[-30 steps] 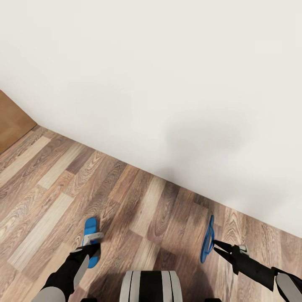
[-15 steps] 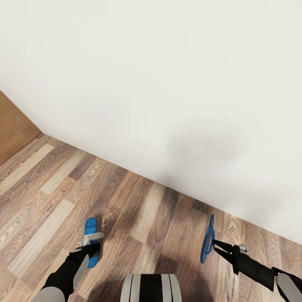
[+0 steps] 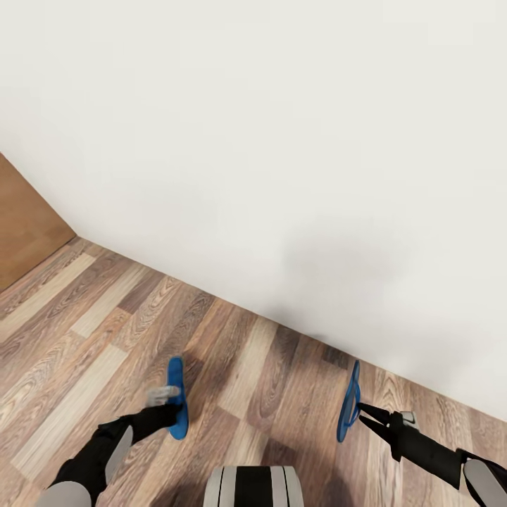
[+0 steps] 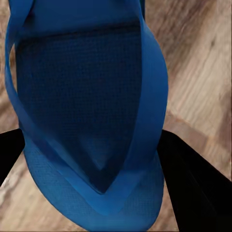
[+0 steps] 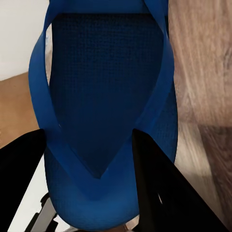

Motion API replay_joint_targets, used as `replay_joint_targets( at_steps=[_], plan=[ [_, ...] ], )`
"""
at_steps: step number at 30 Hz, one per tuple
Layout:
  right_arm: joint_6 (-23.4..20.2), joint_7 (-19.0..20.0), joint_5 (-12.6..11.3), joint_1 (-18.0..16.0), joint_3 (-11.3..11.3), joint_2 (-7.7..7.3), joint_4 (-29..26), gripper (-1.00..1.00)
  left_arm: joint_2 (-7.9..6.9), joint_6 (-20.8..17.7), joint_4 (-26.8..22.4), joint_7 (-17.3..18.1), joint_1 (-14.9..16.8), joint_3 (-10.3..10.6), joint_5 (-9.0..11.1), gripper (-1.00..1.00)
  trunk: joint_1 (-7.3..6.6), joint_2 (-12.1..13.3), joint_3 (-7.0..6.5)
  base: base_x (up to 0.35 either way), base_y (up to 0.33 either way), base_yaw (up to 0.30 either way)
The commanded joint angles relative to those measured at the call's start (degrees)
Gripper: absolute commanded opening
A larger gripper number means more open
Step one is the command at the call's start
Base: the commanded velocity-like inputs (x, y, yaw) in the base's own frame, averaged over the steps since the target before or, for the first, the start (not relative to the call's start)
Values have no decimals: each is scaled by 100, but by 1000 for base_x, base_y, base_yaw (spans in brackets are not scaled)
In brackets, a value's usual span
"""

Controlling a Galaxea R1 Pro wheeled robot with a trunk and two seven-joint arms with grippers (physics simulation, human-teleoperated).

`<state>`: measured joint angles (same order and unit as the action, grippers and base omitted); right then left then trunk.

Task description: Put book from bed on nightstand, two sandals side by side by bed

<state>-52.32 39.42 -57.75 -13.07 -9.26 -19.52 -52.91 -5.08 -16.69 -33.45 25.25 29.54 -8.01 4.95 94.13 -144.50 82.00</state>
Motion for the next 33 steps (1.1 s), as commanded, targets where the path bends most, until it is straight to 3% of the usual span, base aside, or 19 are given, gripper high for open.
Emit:
replay_joint_targets(
  at_steps=[1,3,5,8,9,10,12,16,19,20,21,22,24,25,33],
  plan=[
    [-24,18,18,-2,-8,1,1,-100,-47,-53,-3,203,0,-20,46,-100,-3,0,-19,0,0,0],
    [-24,16,18,-2,-7,1,0,-100,-152,-53,0,455,0,-47,103,-100,-8,3,-64,0,0,0],
    [-24,18,18,-2,-6,1,2,-100,-327,-57,4,878,0,-238,332,-100,-13,6,-108,0,0,0],
    [-24,18,18,-2,-6,1,1,-100,-754,-71,11,2028,-1,-515,760,-100,-21,10,-174,0,0,0],
    [-24,15,18,-2,-2,1,0,-100,-957,-101,17,2723,-1,-576,892,-100,-24,11,-196,0,0,0],
    [-24,15,18,-2,0,1,0,-100,-1034,-115,19,3081,-1,-598,935,-100,-26,12,-219,0,0,0],
    [-24,14,23,-2,3,1,0,-100,-1115,-134,21,3466,-1,-616,978,-100,-31,15,-263,0,0,0],
    [-7,-10,168,-2,26,1,9,-100,-1151,-141,30,3688,-1,-612,994,-100,-42,20,-352,0,0,0],
    [23,-15,927,9,29,1,23,-100,-1131,-146,38,3723,-1,-607,992,-100,-50,24,-418,0,0,0],
    [28,-13,1081,11,29,1,24,-100,-1127,-147,39,3727,-1,-607,993,-100,-52,26,-440,0,0,0],
    [37,-9,1530,13,29,4,25,-100,-1118,-148,40,3731,-1,-606,996,-100,-55,27,-462,0,0,0],
    [40,-7,1792,14,29,6,25,-100,-1111,-149,43,3732,-1,-606,997,-100,-57,28,-484,0,0,0],
    [43,-10,2142,19,29,8,46,-100,-1079,-150,47,3732,-1,-605,995,-100,-62,31,-529,0,0,0],
    [56,-10,2357,23,29,9,350,-100,-1011,-150,48,3733,-1,-605,991,-100,-65,32,-551,0,0,0],
    [71,-7,2418,24,29,16,572,-100,-951,-144,49,3729,-1,-604,990,-100,-86,43,-728,0,0,0]
  ],
)
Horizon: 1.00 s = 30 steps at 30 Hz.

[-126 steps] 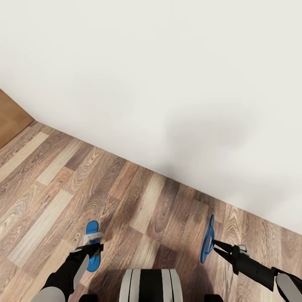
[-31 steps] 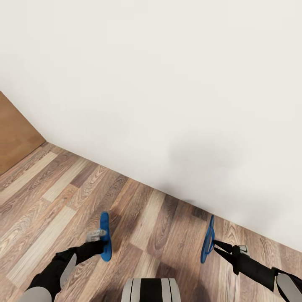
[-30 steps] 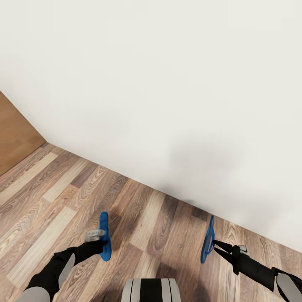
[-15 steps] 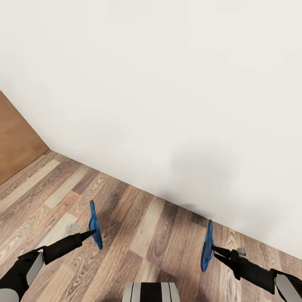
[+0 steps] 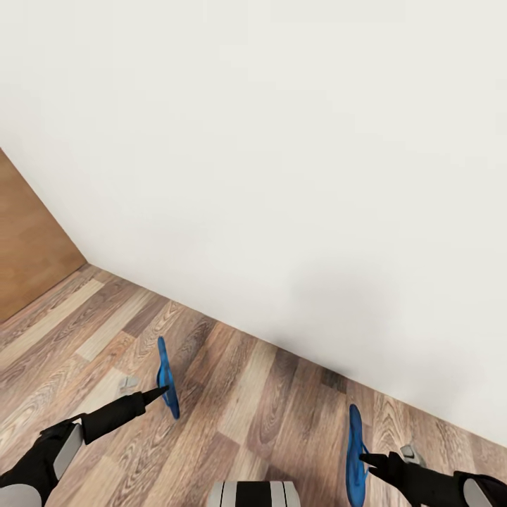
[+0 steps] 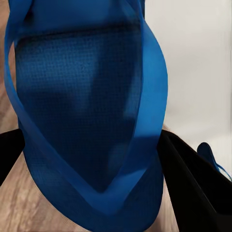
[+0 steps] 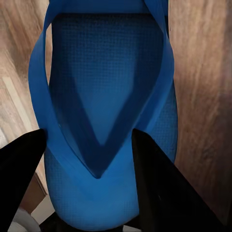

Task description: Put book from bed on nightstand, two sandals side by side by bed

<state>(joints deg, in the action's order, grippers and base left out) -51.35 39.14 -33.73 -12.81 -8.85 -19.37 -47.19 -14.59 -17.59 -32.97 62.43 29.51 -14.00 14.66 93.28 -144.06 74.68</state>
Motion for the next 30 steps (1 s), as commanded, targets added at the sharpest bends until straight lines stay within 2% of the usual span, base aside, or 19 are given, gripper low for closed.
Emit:
replay_joint_targets(
  at_steps=[1,9,12,14,17,18,20,23,28,30],
  plan=[
    [-25,19,16,-2,-11,4,23,-100,3,-53,1,11,2,-2,19,-100,-3,0,-19,0,0,0],
    [-12,5,23,-2,-11,26,373,-100,79,-42,8,-79,-40,2,10,-100,-24,11,-196,0,0,0],
    [-7,0,50,-3,-6,42,556,-100,86,-19,152,-253,-73,-2,6,-100,-32,15,-263,0,0,0],
    [285,-2,125,-4,-4,47,884,-100,87,107,761,-549,-82,-1,-95,-100,-37,17,-307,0,0,0],
    [1379,15,167,-3,2,52,1291,-100,81,731,1339,-749,-85,-5,-256,-100,-45,21,-373,0,0,0],
    [1891,22,174,-2,4,51,1486,-100,82,1026,1552,-791,-87,-4,-289,-100,-47,23,-395,0,0,0],
    [2374,22,180,-2,13,51,1823,-100,89,1263,1843,-832,-92,0,-321,-100,-52,25,-440,0,0,0],
    [2556,17,205,-4,25,51,2094,-100,138,1357,1969,-850,-94,2,-336,-100,-60,30,-506,0,0,0],
    [2619,13,223,-4,25,53,2197,-100,169,1434,2042,-930,-95,4,-414,-100,-73,36,-617,0,0,0],
    [2626,10,225,-5,25,55,2214,-100,179,1527,2141,-1230,-95,7,-449,-100,-78,39,-661,0,0,0]
  ],
)
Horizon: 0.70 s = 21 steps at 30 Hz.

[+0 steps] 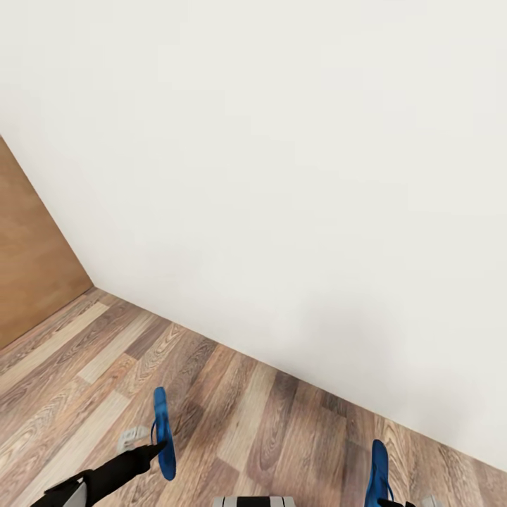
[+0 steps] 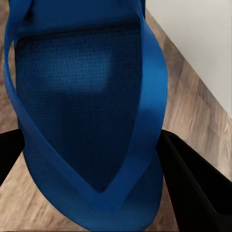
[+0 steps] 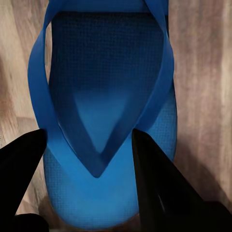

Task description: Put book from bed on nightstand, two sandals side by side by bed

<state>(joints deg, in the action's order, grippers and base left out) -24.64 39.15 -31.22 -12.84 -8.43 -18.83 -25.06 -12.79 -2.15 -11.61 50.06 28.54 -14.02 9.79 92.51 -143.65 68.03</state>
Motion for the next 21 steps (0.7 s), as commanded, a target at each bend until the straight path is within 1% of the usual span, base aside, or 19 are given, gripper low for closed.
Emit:
replay_joint_targets(
  at_steps=[1,2,4,6,7,12,21],
  plan=[
    [-44,8,-25,-3,-16,1,3,-100,7,6,21,-59,3,10,32,-100,-4,0,-19,0,0,0],
    [-41,7,-25,-1,-16,1,6,-100,55,80,54,-240,3,11,23,-100,-6,1,-41,0,0,0],
    [-29,6,-25,-3,-14,1,8,-100,110,148,74,-422,3,12,18,-100,-11,4,-85,0,0,0],
    [17,5,-25,-1,-15,2,9,-100,130,172,84,-505,3,13,16,-100,-16,7,-129,0,0,0],
    [109,5,-25,-1,-15,2,9,-100,142,184,89,-548,3,13,15,-100,-19,8,-152,0,0,0],
    [396,5,-25,1,-18,2,16,-100,153,197,94,-591,3,13,14,-100,-32,15,-262,0,0,0],
    [424,-4,-33,0,-19,2,16,-100,152,197,97,-593,3,13,21,-100,-55,27,-462,0,0,0]
  ],
)
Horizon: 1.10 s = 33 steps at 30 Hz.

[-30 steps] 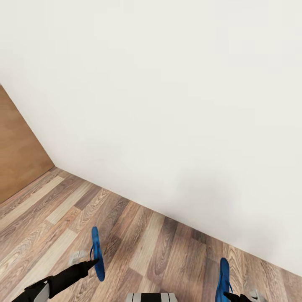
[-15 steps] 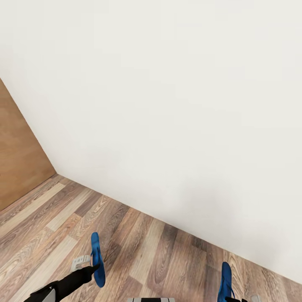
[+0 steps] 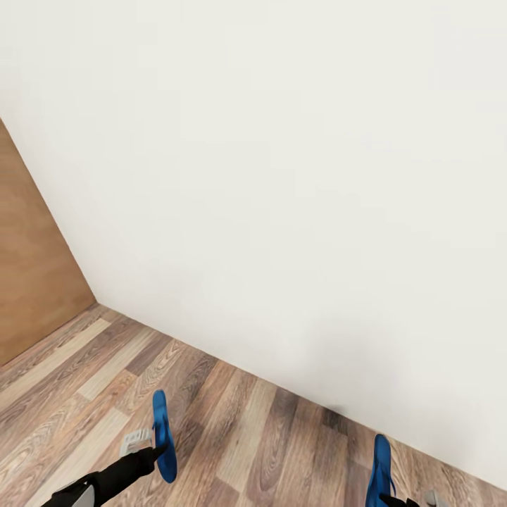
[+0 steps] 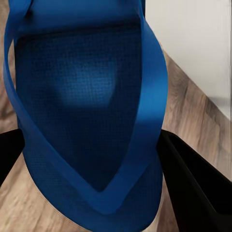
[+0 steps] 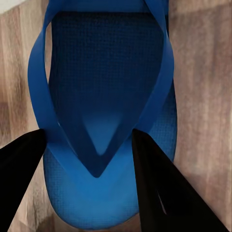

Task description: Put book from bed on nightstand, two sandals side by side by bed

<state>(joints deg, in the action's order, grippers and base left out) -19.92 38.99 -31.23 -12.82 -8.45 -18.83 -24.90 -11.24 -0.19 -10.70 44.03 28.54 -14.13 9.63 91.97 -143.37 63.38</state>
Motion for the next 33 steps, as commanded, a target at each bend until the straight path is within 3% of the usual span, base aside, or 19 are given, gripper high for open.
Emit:
replay_joint_targets(
  at_steps=[1,11,14,25,33],
  plan=[
    [-48,12,-32,-1,-17,1,1,-100,-2,1,7,10,3,24,38,-100,-3,0,-18,0,0,0],
    [-48,13,-32,-6,-15,2,41,-100,-2,1,7,5,3,24,39,-100,-29,13,-240,0,0,128],
    [-42,13,-32,-6,-10,2,157,-100,-2,1,7,5,3,24,39,-100,-95,134,-293,0,0,285],
    [-39,3,-30,-3,-15,2,210,-100,-4,1,7,2,3,24,39,-100,-95,134,-293,0,0,293],
    [-39,2,-32,-6,-8,2,280,-100,-2,2,7,3,2,24,39,-100,-271,454,-437,0,0,294]
  ],
)
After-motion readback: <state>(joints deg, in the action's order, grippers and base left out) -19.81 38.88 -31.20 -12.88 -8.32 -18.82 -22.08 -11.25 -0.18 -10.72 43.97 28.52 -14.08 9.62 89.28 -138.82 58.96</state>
